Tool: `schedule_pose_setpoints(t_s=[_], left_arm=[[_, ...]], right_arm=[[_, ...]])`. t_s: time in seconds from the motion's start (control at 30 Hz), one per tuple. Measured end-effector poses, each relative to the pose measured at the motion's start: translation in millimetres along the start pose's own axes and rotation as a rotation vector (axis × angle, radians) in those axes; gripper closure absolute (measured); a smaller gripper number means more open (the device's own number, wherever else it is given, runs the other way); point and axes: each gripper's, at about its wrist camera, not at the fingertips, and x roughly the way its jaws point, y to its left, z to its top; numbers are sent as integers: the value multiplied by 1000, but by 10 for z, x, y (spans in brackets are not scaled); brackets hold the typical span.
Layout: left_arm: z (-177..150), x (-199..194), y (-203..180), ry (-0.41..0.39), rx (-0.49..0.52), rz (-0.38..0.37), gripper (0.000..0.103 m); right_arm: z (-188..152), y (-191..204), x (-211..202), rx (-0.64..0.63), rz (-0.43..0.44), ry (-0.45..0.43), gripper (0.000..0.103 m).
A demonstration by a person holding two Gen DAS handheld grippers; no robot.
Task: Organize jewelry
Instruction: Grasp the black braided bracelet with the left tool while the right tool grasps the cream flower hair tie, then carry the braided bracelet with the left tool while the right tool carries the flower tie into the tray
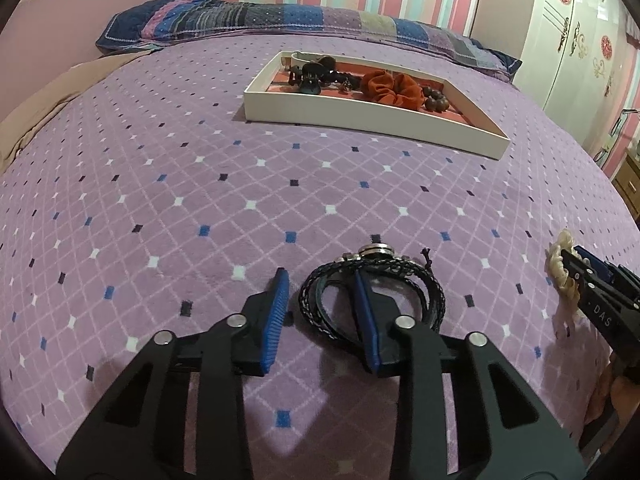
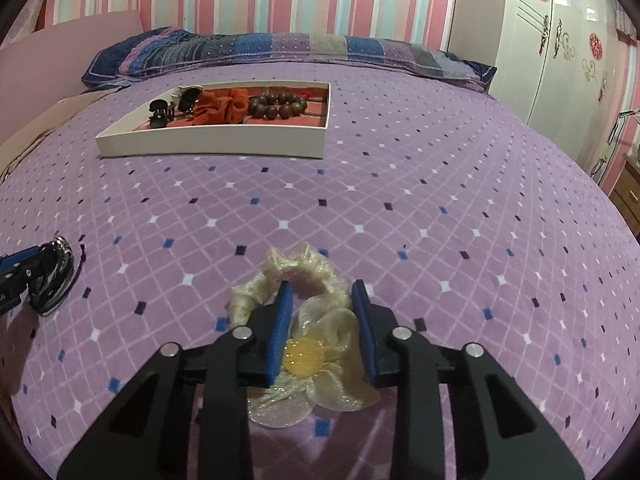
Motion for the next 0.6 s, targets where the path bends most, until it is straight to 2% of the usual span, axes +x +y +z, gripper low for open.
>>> schedule_pose_setpoints(t_s=[0.1, 0.6], left_arm=[[-7, -9, -3, -3, 0, 2, 79], [-43, -39, -32, -20, 26, 46, 86]], right_arm=[[-11, 0, -14, 0, 2, -6, 75], [-37, -105, -83, 38, 33, -32, 81]])
